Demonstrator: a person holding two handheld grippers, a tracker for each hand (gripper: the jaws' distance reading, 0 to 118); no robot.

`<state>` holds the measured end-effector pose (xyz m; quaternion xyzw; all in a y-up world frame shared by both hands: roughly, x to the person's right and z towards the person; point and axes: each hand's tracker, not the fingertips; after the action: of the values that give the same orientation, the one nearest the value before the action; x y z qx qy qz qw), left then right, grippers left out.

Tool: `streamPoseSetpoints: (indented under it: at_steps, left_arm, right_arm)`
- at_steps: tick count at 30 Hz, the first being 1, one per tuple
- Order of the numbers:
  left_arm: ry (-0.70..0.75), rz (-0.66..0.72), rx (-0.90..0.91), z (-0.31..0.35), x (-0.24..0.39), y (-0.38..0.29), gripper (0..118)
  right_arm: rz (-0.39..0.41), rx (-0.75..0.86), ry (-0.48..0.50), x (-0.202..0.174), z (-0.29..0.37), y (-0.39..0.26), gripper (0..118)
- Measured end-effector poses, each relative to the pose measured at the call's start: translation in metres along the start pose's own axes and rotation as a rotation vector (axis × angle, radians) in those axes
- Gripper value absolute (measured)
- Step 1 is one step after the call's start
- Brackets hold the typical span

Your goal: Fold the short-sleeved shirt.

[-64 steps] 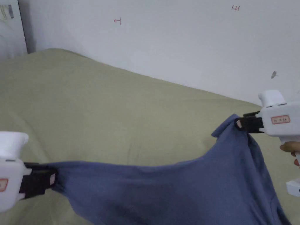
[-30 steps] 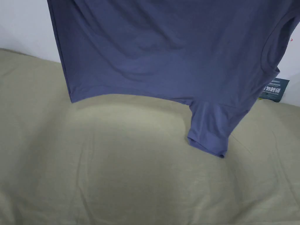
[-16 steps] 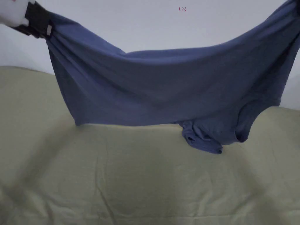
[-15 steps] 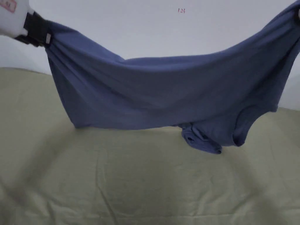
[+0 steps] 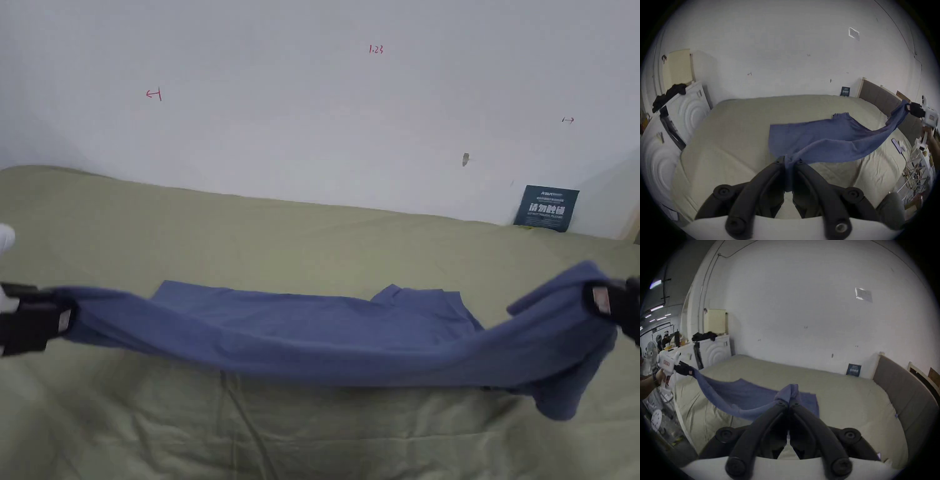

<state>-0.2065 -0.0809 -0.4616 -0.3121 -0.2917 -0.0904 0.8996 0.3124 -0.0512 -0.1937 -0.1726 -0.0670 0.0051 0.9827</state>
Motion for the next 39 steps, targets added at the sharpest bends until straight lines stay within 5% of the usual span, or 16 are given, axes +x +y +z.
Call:
streamPoseSetpoints:
  at_steps: [11,26,28,29,30,32,35,39]
  left_arm:
    - [-0.066,0.044,-0.149,0.005,0.0,-0.11,7]
    - [-0.131,0.035,-0.339,-0.011,-0.007,-0.197,12]
    - [-0.103,-0.001,-0.381,-0.009,-0.007,-0.206,19]
    - [-0.097,-0.009,-0.392,-0.007,-0.008,-0.209,23]
    - [-0.089,0.003,-0.398,-0.003,-0.01,-0.211,40]
    - [-0.085,0.103,-0.397,0.01,-0.017,-0.215,71]
    - [-0.064,0.238,-0.323,0.039,-0.018,-0.202,74]
    - [-0.021,0.244,-0.177,0.07,0.011,-0.165,75]
  right_arm:
    - [-0.169,-0.218,0.013,-0.03,0.044,-0.121,2]
    - [-0.303,-0.43,-0.055,-0.021,0.065,-0.188,4]
    - [-0.34,-0.475,-0.067,-0.019,0.064,-0.194,30]
    - [-0.345,-0.484,-0.081,-0.016,0.065,-0.197,55]
    - [-0.354,-0.502,-0.077,-0.015,0.066,-0.198,82]
    - [-0.389,-0.511,-0.068,-0.016,0.073,-0.196,86]
    - [-0.405,-0.452,-0.06,-0.027,0.086,-0.178,86]
    - [-0.344,-0.381,-0.171,-0.06,0.092,-0.145,86]
